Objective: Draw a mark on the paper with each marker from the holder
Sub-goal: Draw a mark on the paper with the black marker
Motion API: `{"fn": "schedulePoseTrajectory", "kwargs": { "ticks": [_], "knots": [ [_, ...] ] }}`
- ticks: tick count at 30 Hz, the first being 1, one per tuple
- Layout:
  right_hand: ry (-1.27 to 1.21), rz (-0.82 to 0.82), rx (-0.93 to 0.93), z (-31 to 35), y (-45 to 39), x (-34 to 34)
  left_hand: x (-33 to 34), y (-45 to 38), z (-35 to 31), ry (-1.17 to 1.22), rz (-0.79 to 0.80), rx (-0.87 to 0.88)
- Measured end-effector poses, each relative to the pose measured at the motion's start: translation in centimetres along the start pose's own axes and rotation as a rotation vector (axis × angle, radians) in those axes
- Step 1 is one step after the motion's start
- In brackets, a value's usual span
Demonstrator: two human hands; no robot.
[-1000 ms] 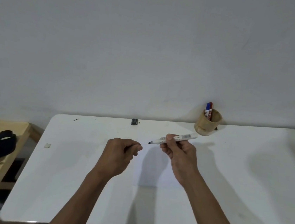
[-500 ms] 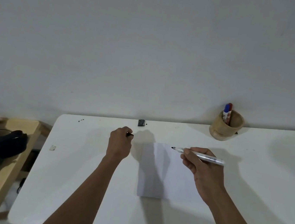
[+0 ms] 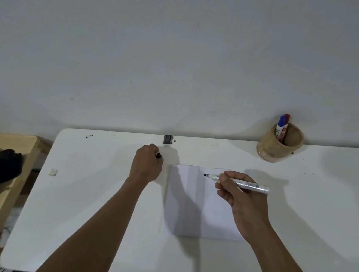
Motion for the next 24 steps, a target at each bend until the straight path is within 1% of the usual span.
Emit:
{"fn": "schedulePoseTrajectory", "kwargs": {
  "ticks": [2, 4, 5, 7, 9, 11, 13, 17, 24],
  "knots": [
    [-0.002, 0.017, -0.006, -0.2, 0.0, 0.2, -0.3, 1.1, 0.4, 0.043, -0.026, -0.037],
    [-0.003, 0.040, -0.015, -0.3, 0.0, 0.3, -0.8, 3.3, 0.9, 0.065, -0.115, -0.042],
    [0.007, 0.055, -0.022, -0.4, 0.0, 0.4, -0.8, 4.7, 1.0, 0.060, -0.159, 0.006],
    [0.048, 0.082, -0.049, -0.7, -0.1, 0.6, 0.1, 7.5, 1.0, 0.013, -0.204, 0.181],
    [0.106, 0.091, -0.086, -1.1, -0.4, 0.9, 1.9, 9.4, 1.4, -0.081, -0.190, 0.339],
    [0.154, 0.095, -0.105, -1.9, -0.9, 1.4, 3.6, 10.3, 2.0, -0.178, -0.149, 0.414],
    [0.194, 0.110, -0.112, -2.7, -1.7, 2.1, 4.7, 10.7, 2.2, -0.263, -0.106, 0.427],
    [0.312, 0.153, -0.162, -3.9, -3.5, 3.9, 5.7, 10.4, 2.6, -0.398, -0.074, 0.434],
    [0.545, 0.204, -0.315, -5.4, -7.2, 6.6, 6.1, 10.1, 3.0, -0.419, -0.095, 0.422]
  ]
}}
Point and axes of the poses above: each hand's wrist, its own y-axis away from the middle knuckle, its own x-axis out of the palm, z = x × y, the point moved 7 cm from there along -y, towards the middle knuckle, and after that the axes turned 4 degrees about -y, right-handed, at the moved point
